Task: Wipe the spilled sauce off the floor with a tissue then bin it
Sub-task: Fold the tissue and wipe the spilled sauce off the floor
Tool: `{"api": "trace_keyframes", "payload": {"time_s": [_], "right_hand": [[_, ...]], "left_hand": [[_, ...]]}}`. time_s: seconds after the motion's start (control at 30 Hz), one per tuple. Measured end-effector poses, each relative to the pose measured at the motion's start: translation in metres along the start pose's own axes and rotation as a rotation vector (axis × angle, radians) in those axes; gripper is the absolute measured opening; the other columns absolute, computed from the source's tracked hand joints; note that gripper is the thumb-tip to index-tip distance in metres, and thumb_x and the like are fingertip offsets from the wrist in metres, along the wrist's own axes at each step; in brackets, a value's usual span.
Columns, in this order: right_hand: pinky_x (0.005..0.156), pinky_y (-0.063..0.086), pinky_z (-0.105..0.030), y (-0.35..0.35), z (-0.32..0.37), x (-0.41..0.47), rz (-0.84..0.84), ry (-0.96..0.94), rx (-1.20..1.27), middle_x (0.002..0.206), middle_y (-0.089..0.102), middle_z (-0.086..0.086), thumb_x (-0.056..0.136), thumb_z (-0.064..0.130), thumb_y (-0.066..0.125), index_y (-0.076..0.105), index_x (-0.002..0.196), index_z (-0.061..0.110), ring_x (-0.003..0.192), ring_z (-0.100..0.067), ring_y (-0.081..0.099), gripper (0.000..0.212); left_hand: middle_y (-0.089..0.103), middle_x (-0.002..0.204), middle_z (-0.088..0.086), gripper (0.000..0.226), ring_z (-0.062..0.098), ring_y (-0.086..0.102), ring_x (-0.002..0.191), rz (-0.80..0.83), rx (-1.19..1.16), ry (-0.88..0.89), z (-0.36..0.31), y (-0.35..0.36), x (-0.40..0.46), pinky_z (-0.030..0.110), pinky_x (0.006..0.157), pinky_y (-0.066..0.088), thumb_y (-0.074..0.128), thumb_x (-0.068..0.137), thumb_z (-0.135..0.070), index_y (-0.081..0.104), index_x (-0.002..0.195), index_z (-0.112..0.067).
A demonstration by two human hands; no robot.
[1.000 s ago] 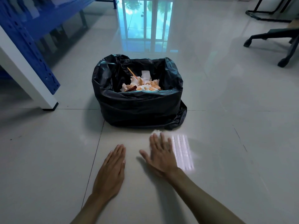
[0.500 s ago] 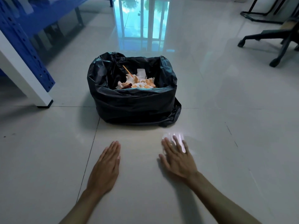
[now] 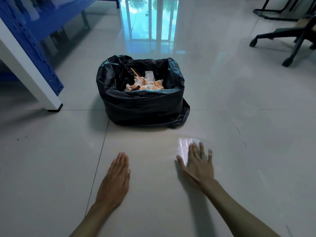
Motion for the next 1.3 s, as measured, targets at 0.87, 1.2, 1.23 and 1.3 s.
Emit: {"api": "trace_keyframes", "payload": {"time_s": [0.87,1.2,1.23,1.3], "right_hand": [[0.118,-0.004,-0.05,0.003,-0.072,-0.062,0.004,0.017,-0.007,0.164,0.008,0.003,0.088,0.055,-0.008,0.013,0.157,0.02,0.151,-0.025,-0.005,0.08],[0.097,0.036,-0.048,-0.023,-0.084,-0.035,-0.351,-0.122,-0.001,0.086,0.074,-0.001,0.08,0.01,0.066,0.065,0.082,0.019,0.105,-0.027,0.07,0.009],[0.094,0.037,-0.045,-0.027,-0.087,-0.031,-0.368,-0.107,0.047,0.083,0.074,0.001,0.082,0.015,0.064,0.067,0.082,0.02,0.098,-0.026,0.071,0.005],[0.086,0.04,-0.04,-0.032,-0.091,-0.023,-0.375,-0.079,0.101,0.079,0.074,-0.003,0.086,0.027,0.052,0.072,0.087,0.018,0.087,-0.027,0.07,0.022]], "left_hand": [[0.003,0.164,0.006,0.059,0.012,-0.001,0.151,-0.026,0.062,0.055,-0.002,0.004,-0.021,0.021,0.12,-0.01,0.006,0.101,-0.037,0.003,0.153,-0.008],[0.003,0.164,-0.001,0.067,0.005,-0.005,0.151,-0.006,0.0,0.044,0.0,0.003,-0.019,0.029,0.122,0.0,-0.001,0.099,-0.051,0.006,0.154,-0.014],[0.003,0.164,-0.002,0.066,0.004,-0.005,0.15,-0.008,0.0,0.043,0.001,0.003,-0.019,0.029,0.122,0.0,-0.001,0.099,-0.051,0.006,0.154,-0.015],[0.003,0.164,-0.002,0.066,0.003,-0.006,0.15,-0.006,-0.004,0.041,0.001,0.003,-0.018,0.029,0.122,0.0,0.0,0.099,-0.051,0.006,0.155,-0.016]]}}
Point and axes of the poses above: each hand's wrist, its own x-axis towards the middle knuckle, its own y-axis out of the palm, z = x × y, the point moved 3 cm from there along x, towards the middle knuckle
